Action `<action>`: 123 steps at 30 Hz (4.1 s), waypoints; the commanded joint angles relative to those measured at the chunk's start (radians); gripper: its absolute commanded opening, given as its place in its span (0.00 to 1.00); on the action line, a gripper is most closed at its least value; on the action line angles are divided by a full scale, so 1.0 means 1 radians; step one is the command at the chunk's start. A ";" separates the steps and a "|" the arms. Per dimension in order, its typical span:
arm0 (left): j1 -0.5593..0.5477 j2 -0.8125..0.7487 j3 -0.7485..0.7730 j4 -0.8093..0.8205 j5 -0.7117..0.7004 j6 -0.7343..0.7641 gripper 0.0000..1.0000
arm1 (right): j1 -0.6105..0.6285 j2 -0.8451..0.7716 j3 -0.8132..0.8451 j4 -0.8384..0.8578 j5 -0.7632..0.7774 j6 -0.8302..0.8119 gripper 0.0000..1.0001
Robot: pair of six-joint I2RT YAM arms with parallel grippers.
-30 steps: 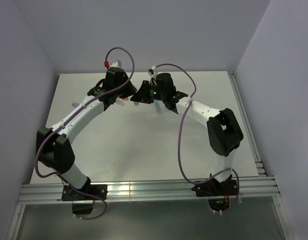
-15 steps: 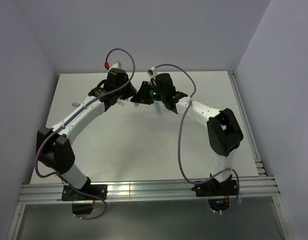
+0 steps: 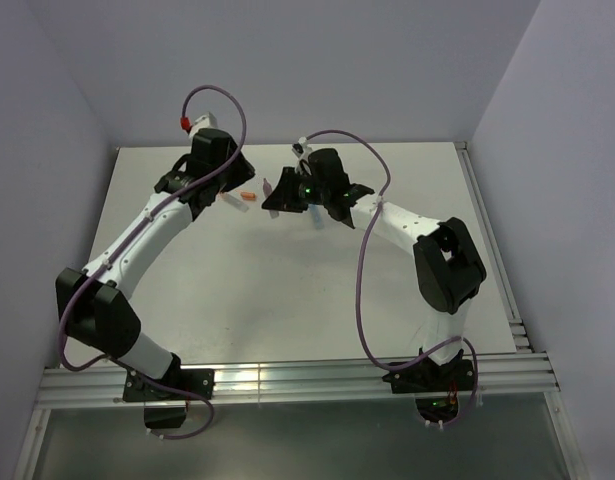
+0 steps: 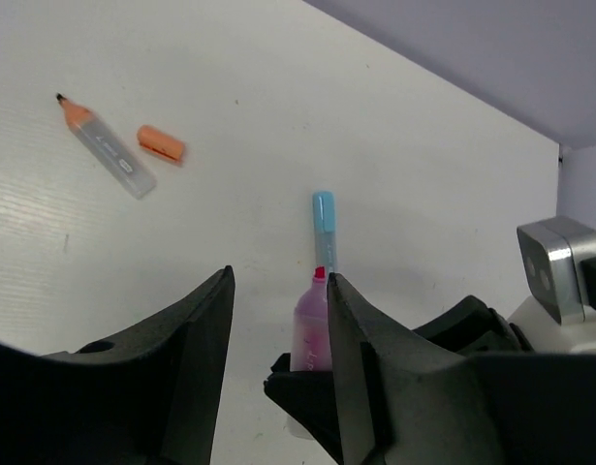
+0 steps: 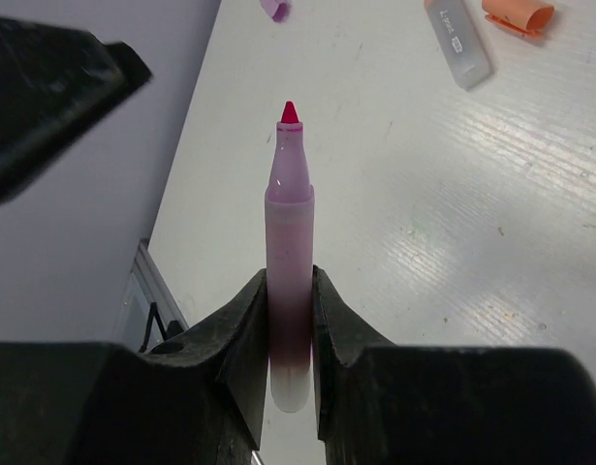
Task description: Insert the pens into the pen caps
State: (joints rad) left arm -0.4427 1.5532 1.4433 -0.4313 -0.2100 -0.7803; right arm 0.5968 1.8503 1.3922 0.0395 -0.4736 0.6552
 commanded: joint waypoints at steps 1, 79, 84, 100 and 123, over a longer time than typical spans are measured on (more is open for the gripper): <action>0.038 -0.070 0.037 -0.009 -0.063 -0.013 0.48 | 0.000 -0.059 0.001 0.002 0.013 -0.034 0.00; 0.621 0.731 0.408 -0.296 -0.203 -0.212 0.44 | -0.169 -0.082 -0.130 0.105 -0.168 0.018 0.00; 0.621 0.736 0.398 -0.290 -0.187 -0.206 0.32 | -0.170 -0.079 -0.130 0.103 -0.171 0.018 0.00; 0.613 0.484 0.189 -0.170 -0.075 -0.192 0.00 | -0.172 -0.071 -0.113 0.071 -0.163 -0.009 0.00; 0.498 0.036 0.017 -0.034 0.231 -0.054 0.00 | -0.169 -0.117 -0.087 -0.010 -0.123 -0.069 0.00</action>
State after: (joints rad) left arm 0.0681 1.6421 1.4338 -0.5041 -0.0425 -0.8829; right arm 0.4339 1.8061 1.2678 0.0257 -0.5980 0.6090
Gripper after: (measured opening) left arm 0.266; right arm 0.262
